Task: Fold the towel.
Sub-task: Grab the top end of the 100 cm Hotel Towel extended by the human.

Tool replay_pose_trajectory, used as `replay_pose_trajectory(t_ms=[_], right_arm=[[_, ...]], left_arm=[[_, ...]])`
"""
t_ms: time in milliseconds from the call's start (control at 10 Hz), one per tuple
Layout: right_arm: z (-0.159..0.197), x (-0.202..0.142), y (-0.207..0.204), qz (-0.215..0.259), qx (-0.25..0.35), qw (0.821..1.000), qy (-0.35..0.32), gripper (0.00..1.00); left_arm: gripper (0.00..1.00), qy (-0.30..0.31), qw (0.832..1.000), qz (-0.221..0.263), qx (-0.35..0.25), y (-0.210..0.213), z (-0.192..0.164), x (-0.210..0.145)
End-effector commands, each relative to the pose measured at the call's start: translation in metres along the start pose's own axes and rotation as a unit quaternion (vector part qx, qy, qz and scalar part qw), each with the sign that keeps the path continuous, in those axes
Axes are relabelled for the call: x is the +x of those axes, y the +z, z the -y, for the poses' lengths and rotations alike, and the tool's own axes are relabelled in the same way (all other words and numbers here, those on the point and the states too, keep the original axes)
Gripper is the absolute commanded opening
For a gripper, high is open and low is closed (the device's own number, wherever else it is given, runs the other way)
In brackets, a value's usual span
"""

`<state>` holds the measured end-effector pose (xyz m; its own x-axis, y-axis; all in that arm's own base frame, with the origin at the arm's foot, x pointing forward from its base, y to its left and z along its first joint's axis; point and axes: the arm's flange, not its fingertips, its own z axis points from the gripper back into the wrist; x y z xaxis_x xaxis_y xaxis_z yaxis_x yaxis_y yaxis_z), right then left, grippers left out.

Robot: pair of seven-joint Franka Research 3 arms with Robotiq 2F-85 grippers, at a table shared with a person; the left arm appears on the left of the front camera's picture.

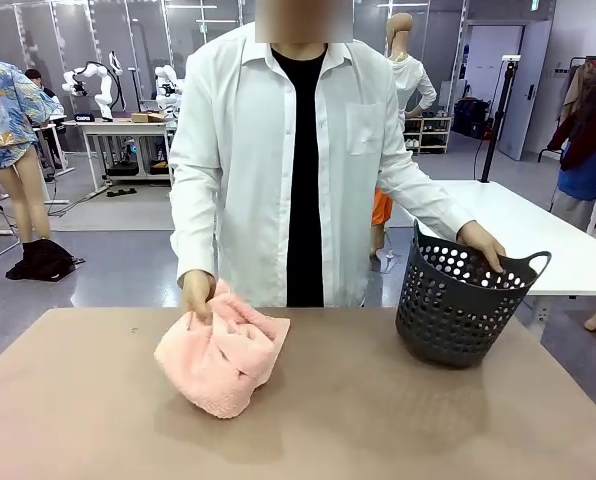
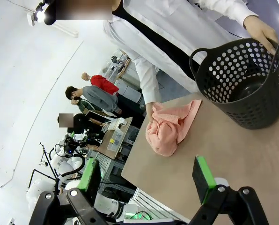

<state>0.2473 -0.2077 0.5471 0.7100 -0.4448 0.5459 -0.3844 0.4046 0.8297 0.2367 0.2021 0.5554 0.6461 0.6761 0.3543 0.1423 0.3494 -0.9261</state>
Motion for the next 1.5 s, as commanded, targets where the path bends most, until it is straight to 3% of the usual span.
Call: replay_pose_trajectory(t_ms=[0,1400], right_arm=[[-0.0008,0.0019,0.0002,0.003,0.005,1.000,0.009,1.00],[-0.0008,0.0019,0.0002,0.003,0.005,1.000,0.009,1.00]], left_arm=[[1.00,-0.005,1.000,-0.001,-0.006,-0.0007,0.0026,0.0041],[1.00,-0.005,1.000,-0.001,-0.006,-0.0007,0.0026,0.0041]])
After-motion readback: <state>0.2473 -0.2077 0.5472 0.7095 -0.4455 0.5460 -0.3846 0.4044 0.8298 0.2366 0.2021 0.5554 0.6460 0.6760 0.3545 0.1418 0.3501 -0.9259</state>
